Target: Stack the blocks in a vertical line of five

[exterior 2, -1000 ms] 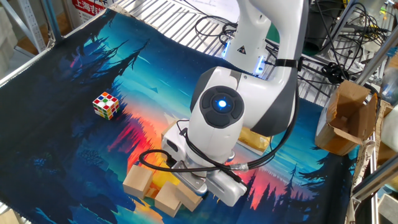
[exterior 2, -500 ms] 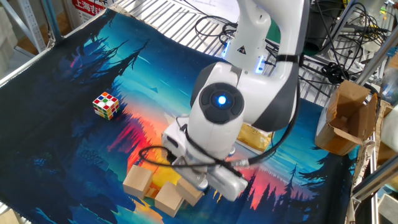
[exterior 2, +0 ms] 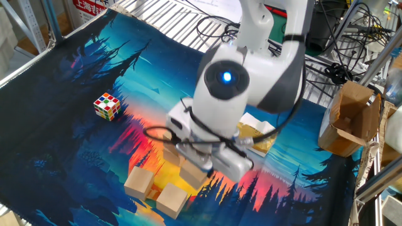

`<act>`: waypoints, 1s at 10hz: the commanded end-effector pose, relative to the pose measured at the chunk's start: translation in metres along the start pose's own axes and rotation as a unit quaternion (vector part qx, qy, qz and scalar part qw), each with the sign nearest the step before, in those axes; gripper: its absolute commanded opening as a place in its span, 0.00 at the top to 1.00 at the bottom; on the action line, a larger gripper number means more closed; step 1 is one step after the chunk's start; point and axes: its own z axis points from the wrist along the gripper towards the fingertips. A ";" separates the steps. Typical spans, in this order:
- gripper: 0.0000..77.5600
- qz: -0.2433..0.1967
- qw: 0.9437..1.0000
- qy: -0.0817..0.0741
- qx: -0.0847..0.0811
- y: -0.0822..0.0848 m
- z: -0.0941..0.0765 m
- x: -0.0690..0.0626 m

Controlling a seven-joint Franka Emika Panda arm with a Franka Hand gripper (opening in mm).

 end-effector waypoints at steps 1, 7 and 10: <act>0.98 -0.008 1.000 0.003 -0.002 -0.018 -0.017 0.011; 0.98 -0.014 1.000 0.003 -0.005 -0.043 -0.031 0.027; 0.98 -0.015 1.000 0.002 -0.012 -0.051 -0.027 0.035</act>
